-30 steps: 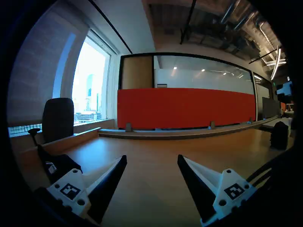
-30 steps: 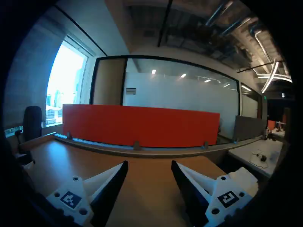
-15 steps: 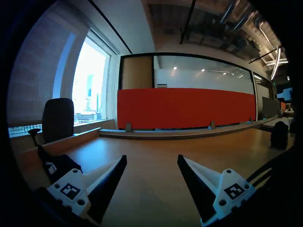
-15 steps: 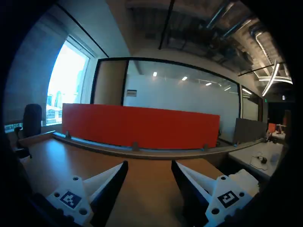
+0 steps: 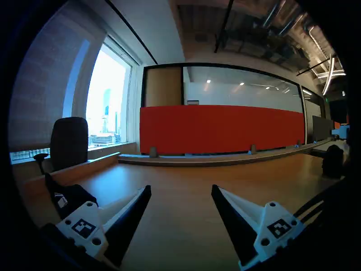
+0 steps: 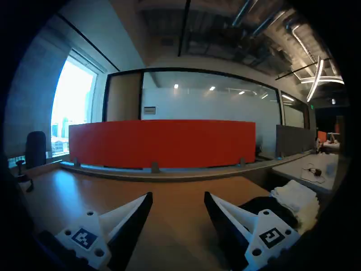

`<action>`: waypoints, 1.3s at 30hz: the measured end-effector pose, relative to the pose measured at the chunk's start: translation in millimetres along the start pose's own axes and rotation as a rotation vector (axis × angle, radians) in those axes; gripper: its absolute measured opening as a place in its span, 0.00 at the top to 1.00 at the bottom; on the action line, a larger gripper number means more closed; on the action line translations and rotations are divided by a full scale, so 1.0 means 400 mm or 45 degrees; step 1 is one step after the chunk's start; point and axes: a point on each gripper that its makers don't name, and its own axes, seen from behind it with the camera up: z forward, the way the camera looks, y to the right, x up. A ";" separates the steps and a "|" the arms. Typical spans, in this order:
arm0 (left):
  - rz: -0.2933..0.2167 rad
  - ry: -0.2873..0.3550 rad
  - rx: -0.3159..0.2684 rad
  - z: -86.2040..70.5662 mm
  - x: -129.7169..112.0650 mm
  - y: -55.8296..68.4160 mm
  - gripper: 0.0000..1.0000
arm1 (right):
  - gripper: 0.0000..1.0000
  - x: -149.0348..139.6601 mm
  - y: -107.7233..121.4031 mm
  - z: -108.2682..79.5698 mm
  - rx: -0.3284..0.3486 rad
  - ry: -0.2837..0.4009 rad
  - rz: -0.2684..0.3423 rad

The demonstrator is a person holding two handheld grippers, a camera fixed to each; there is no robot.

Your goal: Fold towel

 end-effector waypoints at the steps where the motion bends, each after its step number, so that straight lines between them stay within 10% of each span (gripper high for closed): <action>1: 0.000 0.000 0.000 0.000 0.000 0.000 0.00 | 0.12 -0.010 0.001 0.001 0.005 0.002 0.001; 39: 0.000 0.000 0.000 -0.001 0.001 0.003 0.00 | 0.12 -0.184 -0.029 -0.001 0.067 -0.006 -0.004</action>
